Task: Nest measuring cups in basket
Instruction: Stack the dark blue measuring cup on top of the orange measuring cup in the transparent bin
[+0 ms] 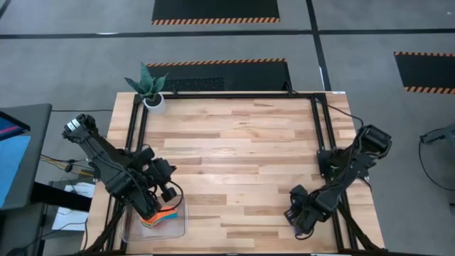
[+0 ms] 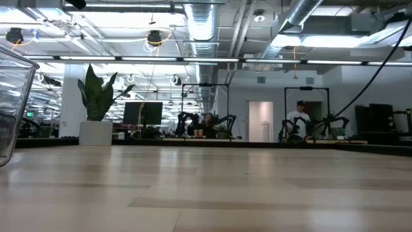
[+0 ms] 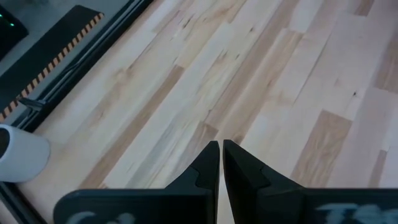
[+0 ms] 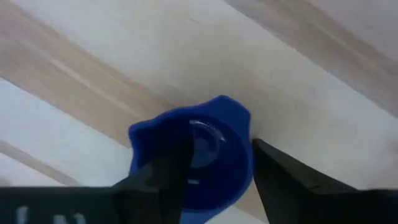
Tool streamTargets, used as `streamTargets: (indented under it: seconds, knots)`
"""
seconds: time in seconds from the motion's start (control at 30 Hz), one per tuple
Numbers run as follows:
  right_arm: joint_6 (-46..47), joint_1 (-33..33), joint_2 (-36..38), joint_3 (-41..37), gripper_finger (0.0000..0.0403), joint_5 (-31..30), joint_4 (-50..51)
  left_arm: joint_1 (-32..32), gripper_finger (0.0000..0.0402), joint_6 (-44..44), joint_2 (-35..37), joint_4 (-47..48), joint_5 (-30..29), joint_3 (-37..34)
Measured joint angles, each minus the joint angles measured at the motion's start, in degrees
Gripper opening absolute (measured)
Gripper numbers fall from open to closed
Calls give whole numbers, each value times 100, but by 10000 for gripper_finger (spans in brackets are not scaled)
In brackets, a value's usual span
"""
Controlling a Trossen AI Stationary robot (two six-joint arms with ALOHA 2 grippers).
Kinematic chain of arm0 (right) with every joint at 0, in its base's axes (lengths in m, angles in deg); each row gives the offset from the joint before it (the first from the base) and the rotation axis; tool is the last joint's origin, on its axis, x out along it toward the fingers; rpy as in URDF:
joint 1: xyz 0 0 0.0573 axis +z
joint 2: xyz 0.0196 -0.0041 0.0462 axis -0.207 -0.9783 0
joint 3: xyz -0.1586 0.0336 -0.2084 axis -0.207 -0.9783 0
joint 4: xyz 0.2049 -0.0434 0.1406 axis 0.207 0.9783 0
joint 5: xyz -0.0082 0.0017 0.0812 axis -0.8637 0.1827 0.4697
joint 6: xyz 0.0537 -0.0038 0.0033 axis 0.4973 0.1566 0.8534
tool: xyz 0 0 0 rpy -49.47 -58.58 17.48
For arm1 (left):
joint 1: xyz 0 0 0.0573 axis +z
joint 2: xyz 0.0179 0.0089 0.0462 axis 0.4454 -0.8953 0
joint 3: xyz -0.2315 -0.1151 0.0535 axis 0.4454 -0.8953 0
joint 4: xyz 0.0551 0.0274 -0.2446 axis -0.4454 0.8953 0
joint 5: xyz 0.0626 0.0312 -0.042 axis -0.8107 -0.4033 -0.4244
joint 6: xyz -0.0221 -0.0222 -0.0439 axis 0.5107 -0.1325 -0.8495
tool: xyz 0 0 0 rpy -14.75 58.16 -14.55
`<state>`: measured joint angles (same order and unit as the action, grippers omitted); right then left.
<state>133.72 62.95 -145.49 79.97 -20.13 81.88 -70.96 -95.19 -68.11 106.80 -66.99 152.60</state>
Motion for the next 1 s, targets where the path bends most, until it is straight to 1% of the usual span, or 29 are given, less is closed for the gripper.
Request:
streamTargets:
  seconds: [0.13,0.23,0.3,0.43,0.47,0.6,0.7,0.77,0.83,0.9,0.97,1.0]
  knots:
    - [-22,-197,-193,29,159,47,-262,0,11,0,0,-17,0,0]
    - [-40,-424,-321,216,116,46,-299,0,11,0,0,-43,2,0]
    - [-195,-578,-334,333,84,-112,-355,-2,11,27,0,-59,29,0]
    - [-617,-962,-355,583,20,-966,-655,-4,11,229,1,-64,192,0]
    - [-806,-1067,-351,627,14,-1256,-810,-4,11,262,2,-60,248,0]
    - [-1807,-1612,-353,932,12,-2240,-1969,-4,11,396,4,-54,523,0]
    - [-3131,-2077,-353,1257,7,-2640,-2936,-34,11,431,4,-36,772,0]
    - [-3978,-2372,-362,1553,7,-2622,-3595,-108,11,431,4,10,871,0]
    - [-4781,-2642,-504,1966,6,-2421,-4000,-219,11,399,4,104,971,0]
    - [-5407,-2852,-704,2436,6,-2166,-3853,-384,11,174,6,253,1043,0]
    - [-5893,-3035,-1103,3095,6,-1846,-3831,-617,11,-134,13,288,951,2]
    - [-6168,-3094,-1280,3431,6,-1737,-3602,-761,11,-295,11,335,862,13]
